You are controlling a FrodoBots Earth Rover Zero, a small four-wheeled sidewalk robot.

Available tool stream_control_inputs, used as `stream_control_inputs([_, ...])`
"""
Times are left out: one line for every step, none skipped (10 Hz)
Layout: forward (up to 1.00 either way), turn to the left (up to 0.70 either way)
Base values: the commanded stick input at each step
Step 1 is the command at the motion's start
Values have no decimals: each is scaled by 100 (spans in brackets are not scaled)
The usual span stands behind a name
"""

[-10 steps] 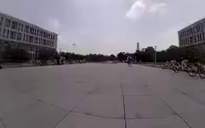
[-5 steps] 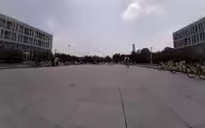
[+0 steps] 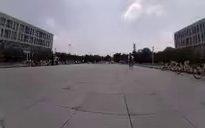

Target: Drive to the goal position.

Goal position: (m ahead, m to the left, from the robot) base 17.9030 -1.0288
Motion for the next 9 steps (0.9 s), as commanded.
stream_control_inputs([70,-14])
stream_control_inputs([70,-14])
stream_control_inputs([70,-14])
stream_control_inputs([70,-14])
stream_control_inputs([70,-14])
stream_control_inputs([70,-14])
stream_control_inputs([70,-14])
stream_control_inputs([70,-14])
stream_control_inputs([70,-14])
